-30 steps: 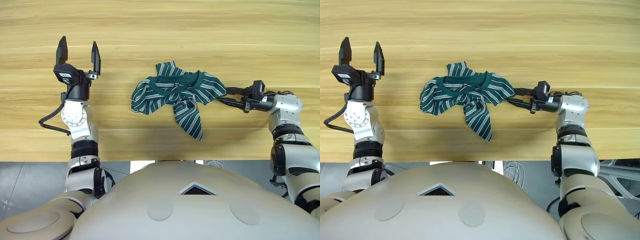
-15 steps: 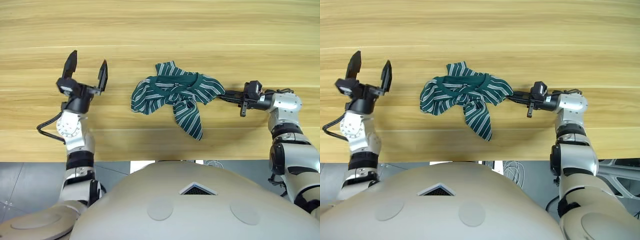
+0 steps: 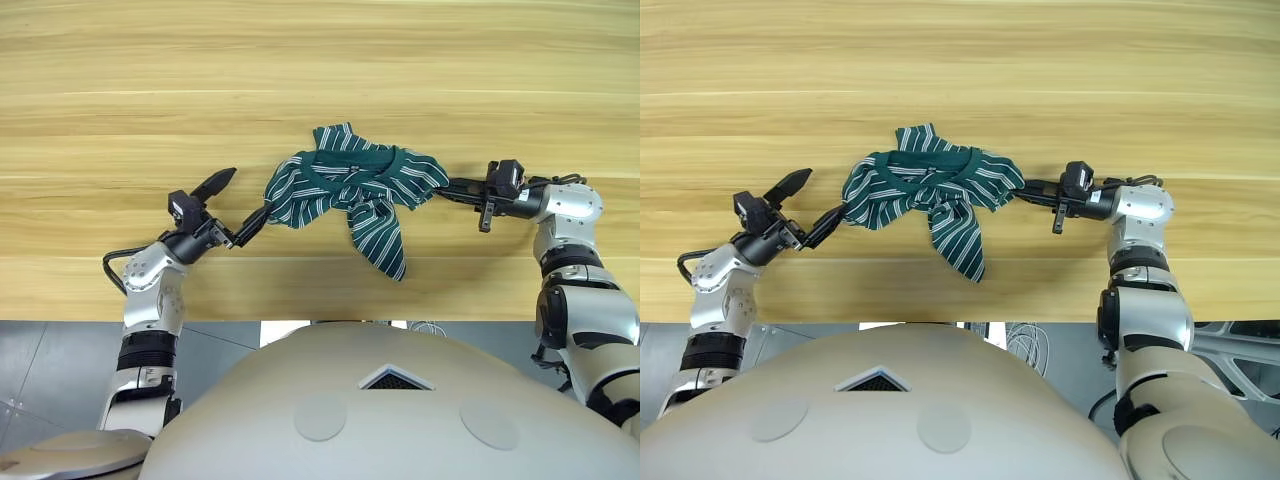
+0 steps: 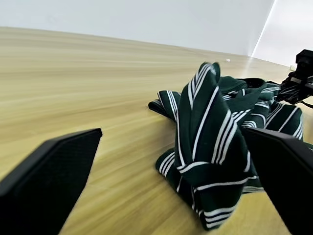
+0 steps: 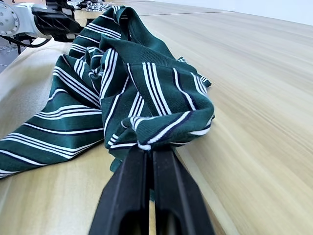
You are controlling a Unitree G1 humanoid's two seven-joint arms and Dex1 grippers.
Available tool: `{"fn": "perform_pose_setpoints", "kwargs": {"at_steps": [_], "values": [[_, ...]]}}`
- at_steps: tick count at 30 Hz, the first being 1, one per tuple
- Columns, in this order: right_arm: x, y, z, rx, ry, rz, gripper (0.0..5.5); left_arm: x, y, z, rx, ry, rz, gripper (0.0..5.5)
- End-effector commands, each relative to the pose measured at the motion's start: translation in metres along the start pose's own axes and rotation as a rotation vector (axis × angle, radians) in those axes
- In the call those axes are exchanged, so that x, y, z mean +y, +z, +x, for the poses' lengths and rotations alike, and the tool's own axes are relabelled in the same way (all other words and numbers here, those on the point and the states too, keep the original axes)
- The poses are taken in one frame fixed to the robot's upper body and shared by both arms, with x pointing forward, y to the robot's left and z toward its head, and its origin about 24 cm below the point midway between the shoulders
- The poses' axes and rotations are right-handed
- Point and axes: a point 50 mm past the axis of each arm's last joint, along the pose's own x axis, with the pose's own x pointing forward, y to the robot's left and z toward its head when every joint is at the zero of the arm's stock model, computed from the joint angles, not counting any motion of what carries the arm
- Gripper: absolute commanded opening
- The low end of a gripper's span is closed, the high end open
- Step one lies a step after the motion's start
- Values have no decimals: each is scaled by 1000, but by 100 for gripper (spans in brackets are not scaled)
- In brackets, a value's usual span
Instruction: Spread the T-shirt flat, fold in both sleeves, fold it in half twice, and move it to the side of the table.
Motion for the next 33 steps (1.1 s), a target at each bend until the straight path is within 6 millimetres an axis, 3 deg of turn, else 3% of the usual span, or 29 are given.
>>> {"fn": "perform_pose_setpoints", "kwargs": {"at_steps": [1,5,23,33], "values": [[-5,6,1,3,12,-33,0,3,-16,8,60,-25,-39,521],[-5,6,1,3,10,-38,0,6,-20,10,72,-38,-45,521],[-5,8,2,-5,23,-59,0,-11,-27,21,-3,-158,-142,214],[-5,9,1,-9,18,-68,0,-6,-23,16,-68,-157,-187,32]]}}
